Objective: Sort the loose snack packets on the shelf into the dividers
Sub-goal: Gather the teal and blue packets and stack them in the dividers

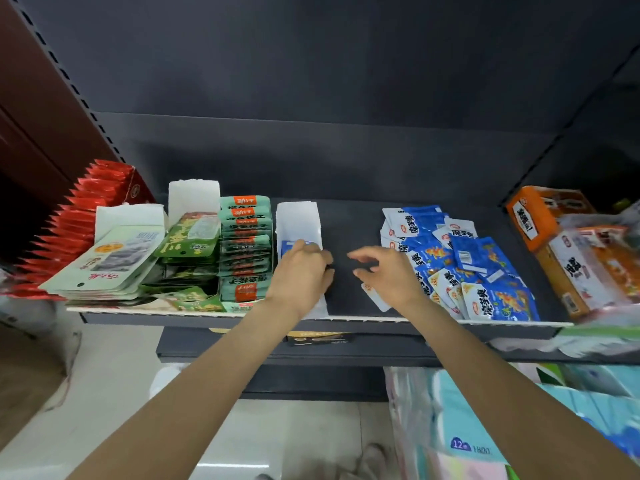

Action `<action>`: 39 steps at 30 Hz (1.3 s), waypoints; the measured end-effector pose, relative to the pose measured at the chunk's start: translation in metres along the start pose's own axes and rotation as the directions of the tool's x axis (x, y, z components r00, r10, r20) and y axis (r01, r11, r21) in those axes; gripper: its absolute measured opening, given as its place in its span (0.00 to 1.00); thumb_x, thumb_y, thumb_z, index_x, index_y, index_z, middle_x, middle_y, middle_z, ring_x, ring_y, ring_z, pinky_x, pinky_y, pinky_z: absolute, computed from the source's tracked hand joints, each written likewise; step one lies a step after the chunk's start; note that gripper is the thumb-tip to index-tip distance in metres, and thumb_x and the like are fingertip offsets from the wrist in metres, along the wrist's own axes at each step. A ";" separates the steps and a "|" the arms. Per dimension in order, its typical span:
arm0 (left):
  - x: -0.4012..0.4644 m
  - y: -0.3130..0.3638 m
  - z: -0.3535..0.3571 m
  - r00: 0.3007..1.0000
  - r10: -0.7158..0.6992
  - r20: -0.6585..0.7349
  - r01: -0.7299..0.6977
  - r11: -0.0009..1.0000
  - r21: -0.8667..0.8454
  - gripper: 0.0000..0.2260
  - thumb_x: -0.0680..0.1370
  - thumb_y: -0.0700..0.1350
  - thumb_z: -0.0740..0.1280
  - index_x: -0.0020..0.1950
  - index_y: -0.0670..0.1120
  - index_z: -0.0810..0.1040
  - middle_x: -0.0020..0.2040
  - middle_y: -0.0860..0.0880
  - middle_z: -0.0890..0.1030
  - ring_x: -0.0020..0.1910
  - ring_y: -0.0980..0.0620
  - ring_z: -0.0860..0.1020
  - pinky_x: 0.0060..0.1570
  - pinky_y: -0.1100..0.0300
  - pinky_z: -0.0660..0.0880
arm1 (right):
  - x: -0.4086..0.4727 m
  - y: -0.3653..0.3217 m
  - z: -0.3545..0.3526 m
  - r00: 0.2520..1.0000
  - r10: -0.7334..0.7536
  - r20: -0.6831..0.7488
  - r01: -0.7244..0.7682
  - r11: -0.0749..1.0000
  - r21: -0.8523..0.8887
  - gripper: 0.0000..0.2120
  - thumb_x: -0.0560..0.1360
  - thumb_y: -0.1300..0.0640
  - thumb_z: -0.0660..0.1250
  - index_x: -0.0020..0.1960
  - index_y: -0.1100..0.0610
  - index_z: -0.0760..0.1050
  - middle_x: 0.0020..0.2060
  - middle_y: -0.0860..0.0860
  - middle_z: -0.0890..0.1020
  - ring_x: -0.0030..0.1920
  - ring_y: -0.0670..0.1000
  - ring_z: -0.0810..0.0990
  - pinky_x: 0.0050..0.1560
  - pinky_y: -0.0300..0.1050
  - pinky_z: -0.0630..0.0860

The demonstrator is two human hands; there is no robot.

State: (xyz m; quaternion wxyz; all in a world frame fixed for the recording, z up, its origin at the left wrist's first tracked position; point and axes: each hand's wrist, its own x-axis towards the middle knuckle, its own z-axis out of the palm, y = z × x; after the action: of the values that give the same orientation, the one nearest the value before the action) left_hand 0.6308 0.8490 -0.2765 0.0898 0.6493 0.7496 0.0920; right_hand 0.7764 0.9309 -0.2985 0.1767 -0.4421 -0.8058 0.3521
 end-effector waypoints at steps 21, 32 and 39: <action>0.075 0.094 0.093 0.876 -0.436 0.207 0.477 0.848 -0.230 0.08 0.78 0.44 0.65 0.53 0.41 0.76 0.51 0.41 0.80 0.49 0.43 0.79 0.46 0.51 0.77 | 0.013 0.139 -0.057 0.943 0.214 0.254 -0.116 0.928 -0.354 0.38 0.71 0.55 0.72 0.75 0.49 0.56 0.76 0.53 0.53 0.75 0.56 0.51 0.72 0.52 0.56; 0.019 0.060 -0.031 0.866 -0.118 -0.486 -0.042 0.951 -0.306 0.11 0.78 0.53 0.63 0.51 0.46 0.77 0.37 0.48 0.82 0.35 0.46 0.78 0.34 0.56 0.71 | 0.016 0.022 -0.047 0.974 -0.214 -0.069 0.217 0.975 0.048 0.07 0.73 0.56 0.70 0.41 0.51 0.72 0.39 0.50 0.79 0.38 0.49 0.77 0.40 0.42 0.70; -0.018 -0.011 -0.062 0.782 0.046 -0.621 -0.169 0.976 -0.141 0.10 0.76 0.56 0.59 0.47 0.51 0.73 0.32 0.50 0.81 0.27 0.51 0.78 0.24 0.56 0.74 | 0.016 -0.042 -0.010 0.969 -0.225 -0.098 0.242 0.937 0.251 0.07 0.71 0.57 0.72 0.45 0.60 0.79 0.40 0.50 0.84 0.40 0.46 0.81 0.41 0.39 0.77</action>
State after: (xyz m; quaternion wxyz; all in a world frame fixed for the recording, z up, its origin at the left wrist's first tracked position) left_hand 0.6072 0.8286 -0.2190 -0.1032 0.6142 0.6876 0.3734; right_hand 0.7487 0.9332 -0.2619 0.3013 -0.3280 -0.7927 0.4164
